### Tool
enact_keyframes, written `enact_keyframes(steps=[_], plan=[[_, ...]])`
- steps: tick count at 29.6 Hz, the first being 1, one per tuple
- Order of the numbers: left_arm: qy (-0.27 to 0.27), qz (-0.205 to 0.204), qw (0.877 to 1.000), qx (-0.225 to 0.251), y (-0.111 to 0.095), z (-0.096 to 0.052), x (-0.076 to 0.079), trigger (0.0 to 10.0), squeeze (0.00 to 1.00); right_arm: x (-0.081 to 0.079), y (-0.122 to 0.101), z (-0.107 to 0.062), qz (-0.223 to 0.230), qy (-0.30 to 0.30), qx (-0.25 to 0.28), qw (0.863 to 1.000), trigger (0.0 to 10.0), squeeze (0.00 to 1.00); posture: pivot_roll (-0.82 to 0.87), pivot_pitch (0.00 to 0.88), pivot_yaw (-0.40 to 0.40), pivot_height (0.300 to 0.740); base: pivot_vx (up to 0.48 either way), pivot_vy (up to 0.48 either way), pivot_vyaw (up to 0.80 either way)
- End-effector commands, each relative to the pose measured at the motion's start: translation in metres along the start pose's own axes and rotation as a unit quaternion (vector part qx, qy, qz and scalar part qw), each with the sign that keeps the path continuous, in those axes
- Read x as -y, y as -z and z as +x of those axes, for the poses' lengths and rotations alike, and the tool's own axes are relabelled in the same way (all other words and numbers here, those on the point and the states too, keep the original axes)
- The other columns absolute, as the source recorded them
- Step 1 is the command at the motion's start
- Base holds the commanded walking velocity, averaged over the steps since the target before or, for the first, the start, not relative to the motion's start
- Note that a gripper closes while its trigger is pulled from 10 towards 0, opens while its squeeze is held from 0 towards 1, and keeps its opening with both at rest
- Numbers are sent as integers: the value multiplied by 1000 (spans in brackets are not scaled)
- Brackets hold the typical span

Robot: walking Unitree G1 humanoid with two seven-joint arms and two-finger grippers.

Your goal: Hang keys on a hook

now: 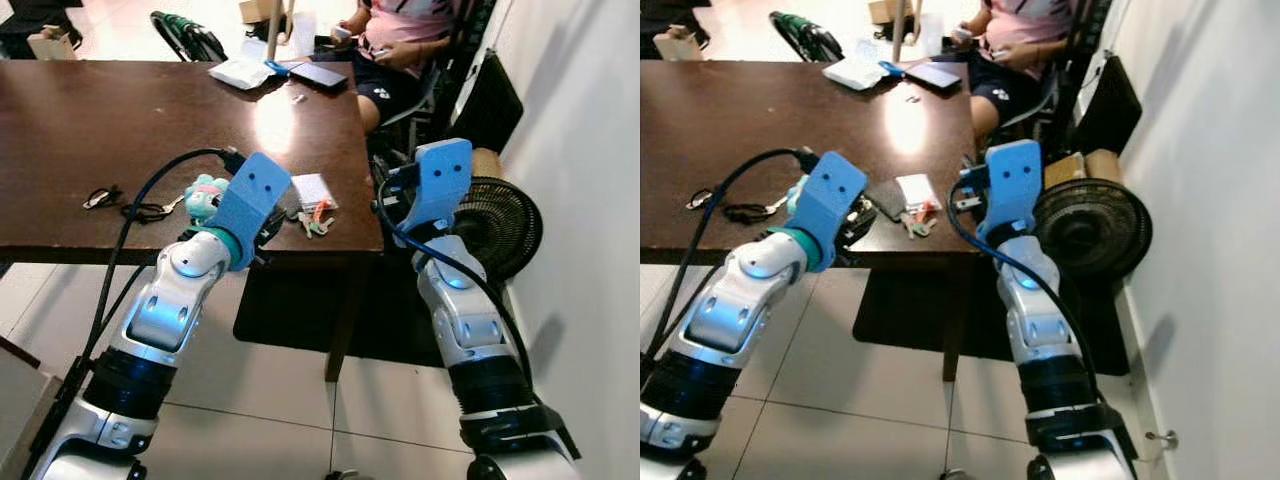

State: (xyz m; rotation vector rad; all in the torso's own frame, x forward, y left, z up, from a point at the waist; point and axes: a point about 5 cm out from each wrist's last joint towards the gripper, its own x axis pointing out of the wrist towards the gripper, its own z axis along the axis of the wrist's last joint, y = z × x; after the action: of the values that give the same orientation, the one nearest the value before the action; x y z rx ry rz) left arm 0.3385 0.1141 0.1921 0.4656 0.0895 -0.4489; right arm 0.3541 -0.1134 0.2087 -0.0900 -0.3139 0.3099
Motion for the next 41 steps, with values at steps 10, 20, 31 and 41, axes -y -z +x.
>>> enact_keyframes(steps=[10, 20, 31, 41], plan=[[-86, -17, 996, 14, -7, 14, -16, 10000, 0, 4, 3, 19, 19, 5, -29, 999, 10000, 0, 117, 0, 104, 740, 0, 0, 0], [-101, -48, 993, 47, -17, 11, -25, 10000, 0, 8, 2, 17, 32, 15, -22, 999, 10000, 0, 117, 0, 103, 740, 0, 0, 0], [-116, -52, 991, 46, -14, 12, -29, 10000, 0, 7, 3, 18, 33, 14, -19, 999, 10000, 0, 116, 0, 99, 740, 444, 0, 0], [-115, -55, 991, 47, -13, 13, -27, 10000, 0, 6, 4, 18, 35, 14, -21, 999, 10000, 0, 115, 0, 96, 740, 419, 0, 0]])
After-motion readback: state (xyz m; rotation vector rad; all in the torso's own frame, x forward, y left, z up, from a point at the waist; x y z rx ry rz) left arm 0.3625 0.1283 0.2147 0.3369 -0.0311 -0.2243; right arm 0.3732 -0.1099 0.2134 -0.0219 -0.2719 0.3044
